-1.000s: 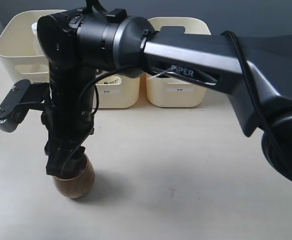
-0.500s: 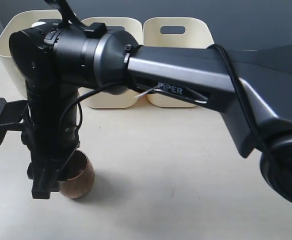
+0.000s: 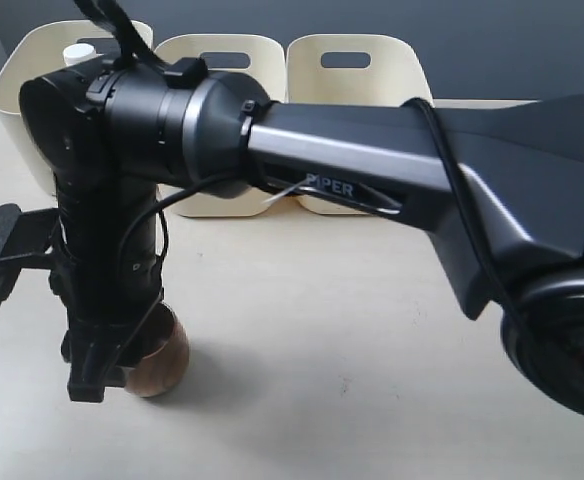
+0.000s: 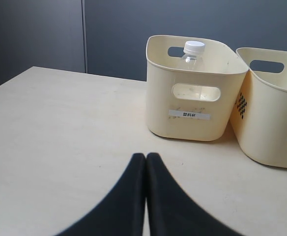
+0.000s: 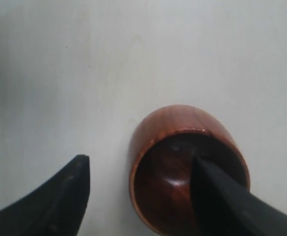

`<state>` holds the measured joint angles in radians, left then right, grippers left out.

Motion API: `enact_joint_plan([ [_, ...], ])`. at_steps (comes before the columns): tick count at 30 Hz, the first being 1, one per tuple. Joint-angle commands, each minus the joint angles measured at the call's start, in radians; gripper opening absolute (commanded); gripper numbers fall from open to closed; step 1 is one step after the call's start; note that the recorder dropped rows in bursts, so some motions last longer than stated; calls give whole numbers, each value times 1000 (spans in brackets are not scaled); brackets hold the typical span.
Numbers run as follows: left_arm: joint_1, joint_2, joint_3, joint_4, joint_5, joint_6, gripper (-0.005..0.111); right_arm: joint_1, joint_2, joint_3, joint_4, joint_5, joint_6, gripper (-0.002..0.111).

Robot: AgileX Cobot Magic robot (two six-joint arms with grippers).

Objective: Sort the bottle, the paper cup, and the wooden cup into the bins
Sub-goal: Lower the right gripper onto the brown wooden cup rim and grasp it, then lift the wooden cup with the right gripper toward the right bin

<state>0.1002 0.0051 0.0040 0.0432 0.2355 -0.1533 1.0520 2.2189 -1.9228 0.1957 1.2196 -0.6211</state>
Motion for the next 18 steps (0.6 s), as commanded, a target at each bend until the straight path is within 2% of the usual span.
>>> enact_joint_plan([
  [1, -3, -5, -4, 3, -4, -1, 0, -4, 30, 4, -33, 1, 11, 58],
  [5, -3, -5, -4, 3, -4, -1, 0, -4, 42, 4, -33, 1, 11, 58],
  [7, -3, -5, -4, 3, -4, -1, 0, -4, 47, 4, -33, 1, 11, 52],
  [10, -3, -5, -4, 3, -4, -1, 0, -4, 47, 4, -48, 1, 11, 27],
  [12, -3, -5, -4, 3, -4, -1, 0, -4, 47, 4, -67, 1, 11, 5],
  [13, -3, -5, -4, 3, -4, -1, 0, -4, 47, 4, -72, 1, 11, 0],
  [18, -3, -5, -4, 3, -4, -1, 0, -4, 41, 4, -77, 1, 11, 2],
])
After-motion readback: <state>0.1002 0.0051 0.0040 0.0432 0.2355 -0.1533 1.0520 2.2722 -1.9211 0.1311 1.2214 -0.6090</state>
